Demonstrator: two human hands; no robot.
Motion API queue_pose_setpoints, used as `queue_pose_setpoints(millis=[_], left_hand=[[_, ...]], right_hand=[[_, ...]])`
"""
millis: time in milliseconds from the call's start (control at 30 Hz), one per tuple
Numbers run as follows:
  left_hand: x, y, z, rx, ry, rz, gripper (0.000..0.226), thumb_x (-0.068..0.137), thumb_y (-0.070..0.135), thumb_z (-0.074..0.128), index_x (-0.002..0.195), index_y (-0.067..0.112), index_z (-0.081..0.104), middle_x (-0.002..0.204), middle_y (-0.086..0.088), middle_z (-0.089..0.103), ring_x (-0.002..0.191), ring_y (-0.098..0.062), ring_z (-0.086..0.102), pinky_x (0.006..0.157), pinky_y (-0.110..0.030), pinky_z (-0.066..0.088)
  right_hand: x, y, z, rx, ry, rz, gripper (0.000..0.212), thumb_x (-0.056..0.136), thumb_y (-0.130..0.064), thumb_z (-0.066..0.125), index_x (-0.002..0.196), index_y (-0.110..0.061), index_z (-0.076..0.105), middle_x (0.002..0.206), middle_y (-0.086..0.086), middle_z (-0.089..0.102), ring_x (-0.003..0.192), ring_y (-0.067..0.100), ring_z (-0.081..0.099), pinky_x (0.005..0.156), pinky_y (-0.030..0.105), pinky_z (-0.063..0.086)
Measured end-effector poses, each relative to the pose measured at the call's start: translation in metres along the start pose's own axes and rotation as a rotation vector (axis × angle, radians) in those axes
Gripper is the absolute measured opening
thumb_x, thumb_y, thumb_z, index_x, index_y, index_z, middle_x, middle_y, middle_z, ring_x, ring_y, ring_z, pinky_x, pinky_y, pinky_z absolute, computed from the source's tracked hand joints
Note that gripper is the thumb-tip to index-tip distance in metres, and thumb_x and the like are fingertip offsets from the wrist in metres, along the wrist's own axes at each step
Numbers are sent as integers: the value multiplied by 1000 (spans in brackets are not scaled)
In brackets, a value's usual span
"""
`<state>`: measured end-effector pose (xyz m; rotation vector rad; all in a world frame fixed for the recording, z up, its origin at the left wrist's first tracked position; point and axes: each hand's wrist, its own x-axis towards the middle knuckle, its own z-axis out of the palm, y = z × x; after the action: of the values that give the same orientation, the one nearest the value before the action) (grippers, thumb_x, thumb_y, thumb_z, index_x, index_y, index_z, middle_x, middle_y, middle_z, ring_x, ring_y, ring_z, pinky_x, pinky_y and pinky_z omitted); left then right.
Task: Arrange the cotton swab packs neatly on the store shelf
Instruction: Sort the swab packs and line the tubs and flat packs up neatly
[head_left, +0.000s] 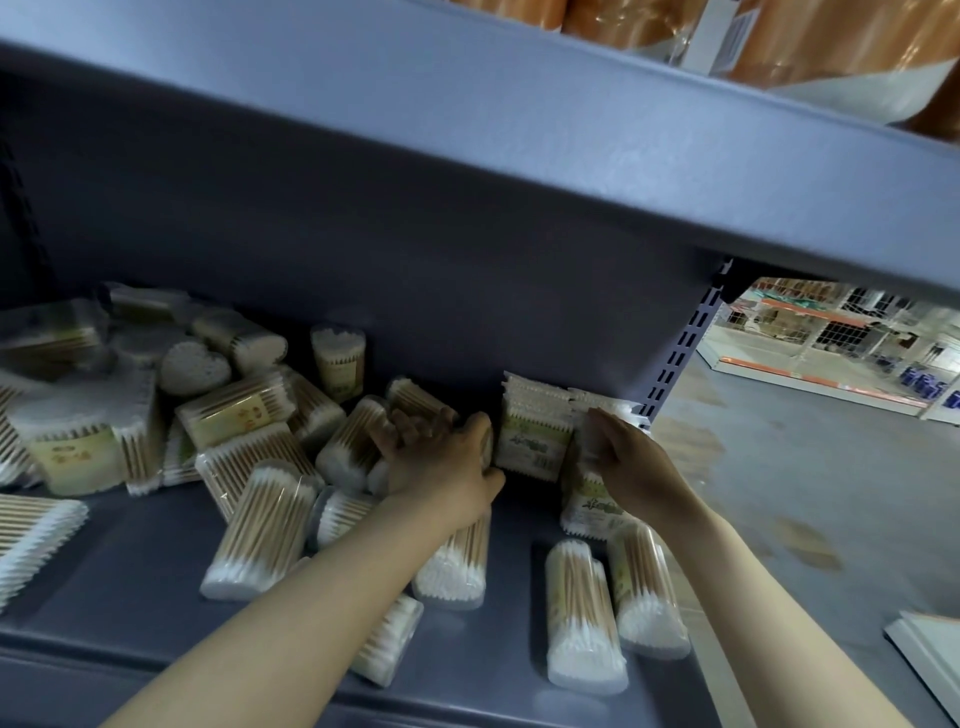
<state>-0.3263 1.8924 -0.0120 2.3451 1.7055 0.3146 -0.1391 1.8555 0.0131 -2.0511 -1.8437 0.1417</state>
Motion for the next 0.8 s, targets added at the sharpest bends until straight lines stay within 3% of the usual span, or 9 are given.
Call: queue_pose_setpoints(millis=[67, 167, 267, 533, 667, 733, 800], left_hand=[[1, -1, 1, -34, 6, -7, 44, 85, 47, 45, 125, 34, 32, 142, -2, 32, 131, -44, 22, 104, -61, 19], [0, -2, 1, -12, 31, -33, 43, 86, 46, 44, 126, 35, 33, 143, -1, 30, 133, -45, 17, 106, -63, 11], [-1, 1, -2, 0, 10, -52, 47, 88, 44, 42, 133, 38, 28, 148, -1, 21, 135, -48, 7, 106, -65, 5], [-3, -3, -7, 16, 18, -110, 44, 92, 43, 35, 135, 36, 27, 149, -4, 26, 135, -45, 12, 107, -61, 12], [-2, -11, -11, 9, 19, -134, 51, 90, 47, 38, 139, 40, 22, 150, -2, 26, 134, -45, 16, 107, -61, 13], [-1, -12, -9, 8, 18, -131, 54, 89, 47, 42, 139, 40, 22, 150, -2, 27, 134, -45, 15, 106, -61, 13], [1, -14, -7, 12, 31, -113, 54, 87, 48, 45, 136, 40, 24, 148, -2, 31, 135, -43, 16, 106, -62, 14]], right_hand=[[-1, -1, -1, 6, -4, 3, 23, 84, -4, 55, 106, -10, 50, 94, -1, 49, 92, 22, 48, 67, 26, 26], [-1, -1, -1, 5, -7, 7, 28, 85, -6, 56, 112, -9, 50, 97, 1, 51, 100, 25, 51, 67, 26, 26], [0, -1, -1, -2, -13, 24, 47, 87, -8, 55, 132, -10, 44, 123, 8, 55, 117, 26, 48, 75, 24, 29], [2, 3, 3, 16, 8, 32, 49, 86, -10, 58, 133, -11, 43, 124, 7, 55, 116, 24, 49, 69, 20, 23], [1, 0, 1, -9, 5, 36, 51, 88, -9, 54, 137, -12, 39, 133, 8, 51, 120, 24, 46, 76, 23, 29], [1, -2, 1, -6, 7, 38, 46, 88, -6, 53, 133, -11, 44, 124, 8, 54, 114, 24, 48, 74, 23, 28], [1, 0, 1, 2, 12, 20, 29, 84, -3, 54, 112, -10, 52, 99, 3, 54, 94, 22, 49, 66, 24, 25]])
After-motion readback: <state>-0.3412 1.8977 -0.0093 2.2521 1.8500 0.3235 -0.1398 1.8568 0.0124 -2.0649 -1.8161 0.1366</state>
